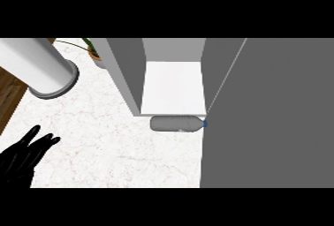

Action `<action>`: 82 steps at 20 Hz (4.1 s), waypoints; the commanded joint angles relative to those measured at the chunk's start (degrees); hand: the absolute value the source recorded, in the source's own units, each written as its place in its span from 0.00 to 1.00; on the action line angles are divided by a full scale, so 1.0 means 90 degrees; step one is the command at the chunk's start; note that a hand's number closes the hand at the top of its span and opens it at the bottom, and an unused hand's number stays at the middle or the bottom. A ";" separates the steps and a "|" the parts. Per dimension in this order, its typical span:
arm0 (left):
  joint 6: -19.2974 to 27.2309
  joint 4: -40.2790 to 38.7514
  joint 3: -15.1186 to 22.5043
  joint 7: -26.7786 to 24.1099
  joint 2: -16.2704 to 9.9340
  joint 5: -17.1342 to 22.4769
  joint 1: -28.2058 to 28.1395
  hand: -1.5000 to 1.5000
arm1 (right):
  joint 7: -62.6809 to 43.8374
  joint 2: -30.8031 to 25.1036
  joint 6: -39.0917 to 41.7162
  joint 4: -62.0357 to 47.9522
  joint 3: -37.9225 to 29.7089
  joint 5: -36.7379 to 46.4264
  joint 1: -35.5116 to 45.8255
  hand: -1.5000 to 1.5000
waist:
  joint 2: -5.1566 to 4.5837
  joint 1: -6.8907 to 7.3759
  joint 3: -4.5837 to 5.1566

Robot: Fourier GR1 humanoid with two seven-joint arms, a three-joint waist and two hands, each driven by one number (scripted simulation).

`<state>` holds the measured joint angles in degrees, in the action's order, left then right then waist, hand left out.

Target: Pick up the bottled water, place it into the cabinet and close the cabinet

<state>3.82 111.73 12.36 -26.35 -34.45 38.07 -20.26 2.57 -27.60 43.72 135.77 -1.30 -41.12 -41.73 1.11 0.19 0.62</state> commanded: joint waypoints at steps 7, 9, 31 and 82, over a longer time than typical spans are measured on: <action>-0.0634 0.0165 -0.0747 0.0006 -0.0479 0.0708 -0.0627 0.00 | -0.0951 -0.0327 -0.0458 0.1760 0.0918 0.1078 0.0831 1.00 | 0.0078 0.0158 0.0048; -0.0705 0.0133 -0.0924 -0.0005 -0.0565 0.0798 -0.0682 0.00 | -0.1025 -0.0349 -0.0486 0.1688 0.1082 0.1150 0.1235 1.00 | 0.0100 0.0203 0.0060; -0.1931 -0.0066 -0.2041 -0.0132 -0.1215 0.1535 -0.1542 0.00 | -0.2984 0.0900 -0.3181 0.0467 0.3682 0.1326 0.4701 1.00 | 0.0076 0.0462 0.0077; -0.4539 -0.1051 -0.4312 0.0066 -0.0400 0.1972 -0.2538 0.00 | -0.2393 0.2497 -0.2612 -0.7847 0.1652 -0.0099 1.0686 1.00 | -0.0182 0.0140 -0.0064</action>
<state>-35.72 103.58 -26.36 -25.31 -38.71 56.47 -44.60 -25.30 -2.08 19.85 71.59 18.36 -46.52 54.42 0.82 2.00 0.67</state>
